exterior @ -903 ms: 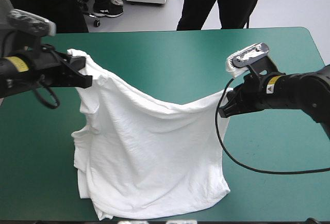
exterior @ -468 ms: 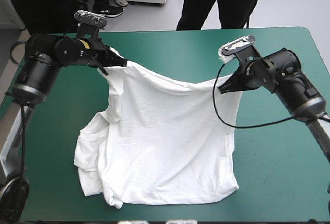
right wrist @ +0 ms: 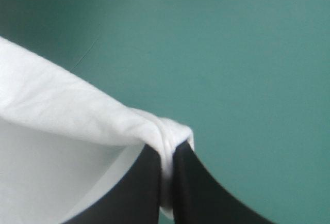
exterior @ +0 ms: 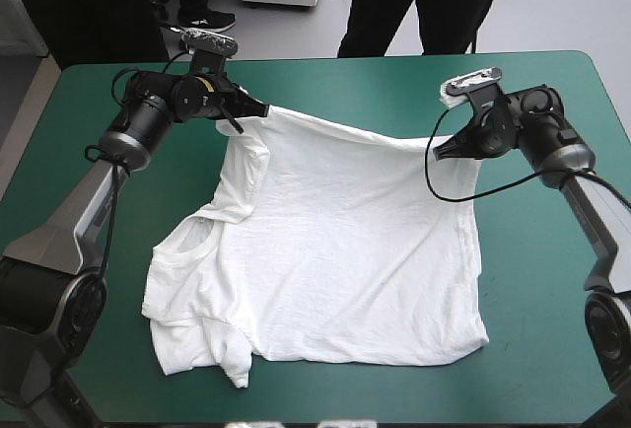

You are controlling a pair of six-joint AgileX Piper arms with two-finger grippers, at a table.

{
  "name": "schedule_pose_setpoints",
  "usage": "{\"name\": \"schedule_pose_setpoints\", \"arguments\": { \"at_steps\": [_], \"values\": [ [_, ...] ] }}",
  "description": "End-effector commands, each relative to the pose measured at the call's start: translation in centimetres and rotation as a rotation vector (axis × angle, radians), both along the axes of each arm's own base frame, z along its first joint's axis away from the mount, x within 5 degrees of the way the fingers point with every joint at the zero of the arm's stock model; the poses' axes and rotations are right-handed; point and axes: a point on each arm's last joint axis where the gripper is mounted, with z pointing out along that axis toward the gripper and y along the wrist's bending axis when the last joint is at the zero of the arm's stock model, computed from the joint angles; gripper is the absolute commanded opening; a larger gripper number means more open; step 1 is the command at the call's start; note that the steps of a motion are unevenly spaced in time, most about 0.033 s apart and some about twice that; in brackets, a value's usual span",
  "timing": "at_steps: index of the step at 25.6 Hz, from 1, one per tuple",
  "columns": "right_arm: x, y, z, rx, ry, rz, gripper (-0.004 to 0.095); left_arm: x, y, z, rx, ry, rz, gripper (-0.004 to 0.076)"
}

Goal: Fold the cloth

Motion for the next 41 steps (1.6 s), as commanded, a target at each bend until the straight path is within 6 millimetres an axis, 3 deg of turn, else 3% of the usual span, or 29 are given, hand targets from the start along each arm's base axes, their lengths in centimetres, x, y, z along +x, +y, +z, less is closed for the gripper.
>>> {"name": "schedule_pose_setpoints", "arguments": {
  "at_steps": [1, 9, 16, 19, 23, 27, 30, 34, 38, 41],
  "values": [
    [1.0, -0.1, 1.5, 0.008, -0.121, 0.016, -0.0018, 0.4, -0.1, 2.3, -0.046, -0.152, 0.007, -0.0018],
    [3.7, 0.4, -2.0, 0.001, -0.128, 0.033, 0.0021, 2.4, -0.7, -1.2, -0.035, -0.099, 0.012, -0.0018],
    [5.3, 0.7, -2.6, 0.006, -0.144, 0.035, 0.0496, 3.0, -1.0, -2.7, -0.040, -0.061, 0.015, -0.0002],
    [5.6, 0.8, -1.5, 0.013, -0.180, 0.035, 0.0586, 3.0, -1.0, -2.8, -0.024, -0.063, 0.006, 0.0095],
    [6.0, 0.6, -0.2, 0.015, -0.215, 0.028, 0.0581, 2.9, -0.9, -2.9, -0.009, -0.047, 0.002, 0.0328],
    [5.8, -1.1, 0.6, 0.008, -0.158, -0.023, 0.0581, 1.8, -0.2, -3.4, 0.087, 0.083, -0.001, 0.0480],
    [4.9, -2.7, 2.3, 0.043, -0.116, -0.076, 0.0581, -0.5, 0.9, -1.5, 0.144, 0.174, 0.032, 0.0480],
    [2.3, -5.6, 5.8, 0.035, -0.138, -0.132, 0.0581, -5.7, 2.8, 4.5, 0.169, 0.177, 0.056, 0.0480],
    [-0.8, -6.0, 9.0, 0.022, -0.167, -0.124, 0.0581, -10.7, 4.4, 9.5, 0.139, 0.091, 0.069, 0.0480],
    [-2.4, -6.0, 10.7, 0.023, -0.198, -0.123, 0.0578, -13.2, 5.3, 10.9, 0.140, 0.058, 0.078, 0.0480]
  ]
}}
